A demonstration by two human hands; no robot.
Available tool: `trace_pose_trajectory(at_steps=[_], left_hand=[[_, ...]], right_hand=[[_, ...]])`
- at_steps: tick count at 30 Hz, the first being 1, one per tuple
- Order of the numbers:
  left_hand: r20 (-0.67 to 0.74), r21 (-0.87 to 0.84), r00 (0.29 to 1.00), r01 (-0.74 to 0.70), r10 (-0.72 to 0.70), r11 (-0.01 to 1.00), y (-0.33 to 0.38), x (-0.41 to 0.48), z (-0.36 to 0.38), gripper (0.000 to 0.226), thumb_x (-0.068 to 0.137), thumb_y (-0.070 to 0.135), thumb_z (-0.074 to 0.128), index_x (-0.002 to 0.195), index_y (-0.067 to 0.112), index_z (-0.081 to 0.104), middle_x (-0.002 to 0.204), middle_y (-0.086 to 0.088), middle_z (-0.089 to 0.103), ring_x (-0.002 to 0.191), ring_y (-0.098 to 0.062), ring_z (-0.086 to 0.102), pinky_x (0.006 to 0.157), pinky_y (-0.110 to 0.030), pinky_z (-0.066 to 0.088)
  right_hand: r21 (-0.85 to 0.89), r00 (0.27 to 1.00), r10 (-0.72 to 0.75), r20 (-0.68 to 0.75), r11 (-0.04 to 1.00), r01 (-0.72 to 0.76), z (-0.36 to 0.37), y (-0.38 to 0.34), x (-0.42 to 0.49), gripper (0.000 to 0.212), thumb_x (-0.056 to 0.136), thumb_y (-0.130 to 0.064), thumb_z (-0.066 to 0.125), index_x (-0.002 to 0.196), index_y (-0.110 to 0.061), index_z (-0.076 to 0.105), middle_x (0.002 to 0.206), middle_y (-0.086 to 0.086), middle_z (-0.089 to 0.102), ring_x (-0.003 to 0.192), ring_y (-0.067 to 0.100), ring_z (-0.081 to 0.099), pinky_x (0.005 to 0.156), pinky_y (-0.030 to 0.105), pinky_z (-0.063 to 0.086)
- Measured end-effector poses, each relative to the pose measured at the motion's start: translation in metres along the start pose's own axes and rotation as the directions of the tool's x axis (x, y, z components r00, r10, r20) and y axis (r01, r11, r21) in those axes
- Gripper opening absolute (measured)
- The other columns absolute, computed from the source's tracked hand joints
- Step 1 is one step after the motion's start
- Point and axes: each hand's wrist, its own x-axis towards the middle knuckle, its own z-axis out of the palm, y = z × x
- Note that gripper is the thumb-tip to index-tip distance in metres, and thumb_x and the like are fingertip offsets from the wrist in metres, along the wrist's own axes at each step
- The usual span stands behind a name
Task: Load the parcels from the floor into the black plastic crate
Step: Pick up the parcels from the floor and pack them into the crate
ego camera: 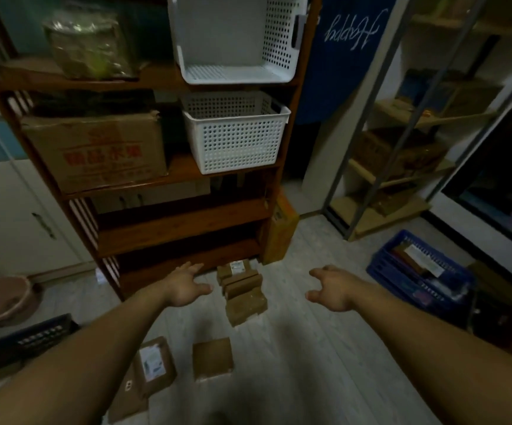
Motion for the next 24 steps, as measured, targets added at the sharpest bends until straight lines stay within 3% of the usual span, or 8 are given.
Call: trace_pose_trajectory(at_steps=[7, 12, 15, 19, 22, 24], left_hand=[[0.105, -0.086, 0.990, 0.101, -0.092, 0.991, -0.007, 0.097, 0.007, 0.076, 0.092, 0.043, 0.052, 0.151, 0.019, 0.012, 0.159, -0.007, 0.005, 0.145, -0.027, 0.013, 0.118, -0.042, 0.018], [0.152, -0.190, 0.969, 0.221, -0.193, 0.957, -0.016, 0.145, 0.034, 0.077, 0.091, 0.044, 0.053, 0.151, 0.021, 0.010, 0.159, -0.007, 0.002, 0.145, -0.026, 0.013, 0.117, -0.038, 0.020], [0.164, -0.250, 0.945, 0.318, -0.284, 0.915, -0.025, 0.171, 0.059, 0.080, 0.090, 0.045, 0.055, 0.151, 0.019, 0.010, 0.159, -0.008, 0.006, 0.145, -0.028, 0.015, 0.117, -0.039, 0.022], [0.159, -0.366, 0.900, 0.436, -0.406, 0.822, -0.029, 0.217, 0.106, 0.079, 0.088, 0.040, 0.060, 0.150, 0.021, 0.015, 0.153, -0.018, 0.027, 0.131, -0.042, 0.039, 0.105, -0.047, 0.038], [0.167, -0.382, 0.884, 0.467, -0.437, 0.798, -0.030, 0.271, 0.155, 0.074, 0.090, 0.033, 0.058, 0.150, 0.019, 0.016, 0.154, -0.013, 0.024, 0.134, -0.032, 0.038, 0.108, -0.038, 0.036], [0.198, -0.394, 0.883, 0.469, -0.425, 0.791, -0.035, 0.315, 0.194, 0.072, 0.092, 0.029, 0.057, 0.150, 0.018, 0.016, 0.155, -0.010, 0.023, 0.137, -0.026, 0.034, 0.111, -0.033, 0.031]], right_hand=[[0.071, 0.992, -0.008, 0.124, 0.997, -0.001, -0.025, 0.021, 0.108, 0.076, 0.094, -0.055, 0.044, 0.153, -0.019, 0.012, 0.158, 0.009, 0.016, 0.141, 0.026, 0.027, 0.115, 0.033, 0.025], [0.081, 0.974, -0.089, 0.206, 0.994, 0.073, -0.013, 0.025, 0.191, 0.075, 0.095, -0.051, 0.046, 0.153, -0.018, 0.011, 0.158, 0.009, 0.017, 0.142, 0.025, 0.026, 0.112, 0.031, 0.024], [0.101, 0.953, -0.158, 0.257, 0.986, 0.136, 0.007, 0.029, 0.246, 0.074, 0.096, -0.049, 0.047, 0.153, -0.019, 0.012, 0.157, 0.009, 0.019, 0.141, 0.025, 0.028, 0.111, 0.031, 0.027], [0.156, 0.936, -0.207, 0.283, 0.973, 0.168, 0.046, 0.041, 0.325, 0.070, 0.097, -0.045, 0.047, 0.152, -0.015, 0.015, 0.157, 0.009, 0.023, 0.140, 0.025, 0.032, 0.109, 0.033, 0.031], [0.298, 0.941, -0.191, 0.278, 0.949, 0.105, 0.091, 0.057, 0.391, 0.064, 0.098, -0.037, 0.048, 0.150, -0.013, 0.020, 0.151, 0.010, 0.034, 0.131, 0.026, 0.043, 0.096, 0.028, 0.040], [0.378, 0.944, -0.144, 0.296, 0.926, 0.023, 0.130, 0.068, 0.437, 0.069, 0.097, -0.040, 0.049, 0.152, -0.016, 0.015, 0.155, 0.009, 0.028, 0.135, 0.025, 0.039, 0.091, 0.025, 0.039]])
